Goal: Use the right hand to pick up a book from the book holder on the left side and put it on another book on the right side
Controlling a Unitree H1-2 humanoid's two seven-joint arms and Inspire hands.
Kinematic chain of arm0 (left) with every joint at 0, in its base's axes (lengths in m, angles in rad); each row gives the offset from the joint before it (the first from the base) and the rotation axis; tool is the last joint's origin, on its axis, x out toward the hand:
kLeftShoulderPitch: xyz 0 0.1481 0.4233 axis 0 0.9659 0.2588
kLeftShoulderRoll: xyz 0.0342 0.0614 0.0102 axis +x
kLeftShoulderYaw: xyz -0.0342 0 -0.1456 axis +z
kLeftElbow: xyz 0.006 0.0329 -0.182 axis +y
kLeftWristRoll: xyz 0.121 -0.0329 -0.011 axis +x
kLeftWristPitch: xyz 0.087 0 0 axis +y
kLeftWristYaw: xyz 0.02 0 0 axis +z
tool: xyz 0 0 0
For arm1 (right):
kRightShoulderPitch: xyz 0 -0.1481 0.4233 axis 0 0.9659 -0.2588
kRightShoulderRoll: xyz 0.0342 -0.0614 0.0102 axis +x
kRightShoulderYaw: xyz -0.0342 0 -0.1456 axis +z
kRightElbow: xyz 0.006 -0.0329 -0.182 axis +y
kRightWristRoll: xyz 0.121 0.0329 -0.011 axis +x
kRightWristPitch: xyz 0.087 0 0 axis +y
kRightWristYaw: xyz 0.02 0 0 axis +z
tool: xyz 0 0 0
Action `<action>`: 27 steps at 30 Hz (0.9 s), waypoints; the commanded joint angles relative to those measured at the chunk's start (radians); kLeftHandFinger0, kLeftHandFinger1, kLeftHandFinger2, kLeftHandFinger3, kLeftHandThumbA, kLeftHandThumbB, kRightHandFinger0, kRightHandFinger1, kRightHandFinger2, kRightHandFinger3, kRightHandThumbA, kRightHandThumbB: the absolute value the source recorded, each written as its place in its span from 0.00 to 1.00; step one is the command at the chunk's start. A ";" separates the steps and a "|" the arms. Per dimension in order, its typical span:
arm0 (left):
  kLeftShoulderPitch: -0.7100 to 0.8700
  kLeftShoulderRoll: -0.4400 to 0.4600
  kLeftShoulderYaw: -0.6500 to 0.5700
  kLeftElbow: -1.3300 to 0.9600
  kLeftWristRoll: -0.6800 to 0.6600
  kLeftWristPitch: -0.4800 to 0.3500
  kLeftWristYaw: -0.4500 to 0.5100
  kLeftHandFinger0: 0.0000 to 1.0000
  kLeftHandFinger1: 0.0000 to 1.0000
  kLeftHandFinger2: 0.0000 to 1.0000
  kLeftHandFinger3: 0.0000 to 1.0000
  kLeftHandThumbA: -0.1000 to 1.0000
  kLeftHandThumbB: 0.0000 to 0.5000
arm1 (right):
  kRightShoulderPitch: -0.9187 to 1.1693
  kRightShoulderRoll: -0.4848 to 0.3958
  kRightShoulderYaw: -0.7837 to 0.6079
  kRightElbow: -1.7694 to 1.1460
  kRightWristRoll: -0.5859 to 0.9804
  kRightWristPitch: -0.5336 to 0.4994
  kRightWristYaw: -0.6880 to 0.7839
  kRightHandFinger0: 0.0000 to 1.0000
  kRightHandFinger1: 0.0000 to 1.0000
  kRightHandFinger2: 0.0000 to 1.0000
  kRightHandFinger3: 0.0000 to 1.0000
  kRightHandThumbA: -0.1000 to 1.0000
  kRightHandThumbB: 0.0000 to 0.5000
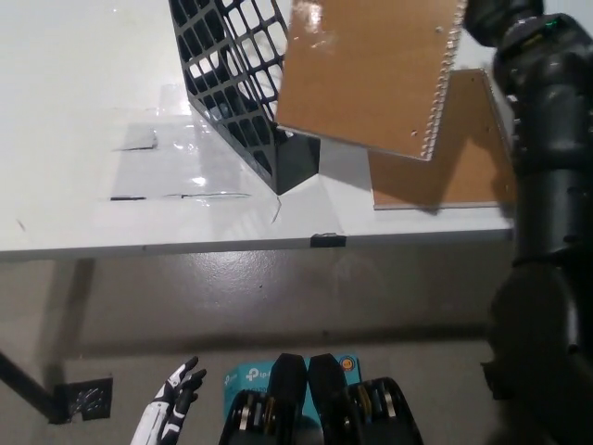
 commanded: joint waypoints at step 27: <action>0.038 -0.006 0.006 -0.028 -0.012 -0.026 0.012 0.91 0.90 0.85 0.93 0.98 0.23 | -0.162 -0.219 0.049 0.117 0.276 0.030 0.084 0.00 0.31 0.69 1.00 0.00 0.06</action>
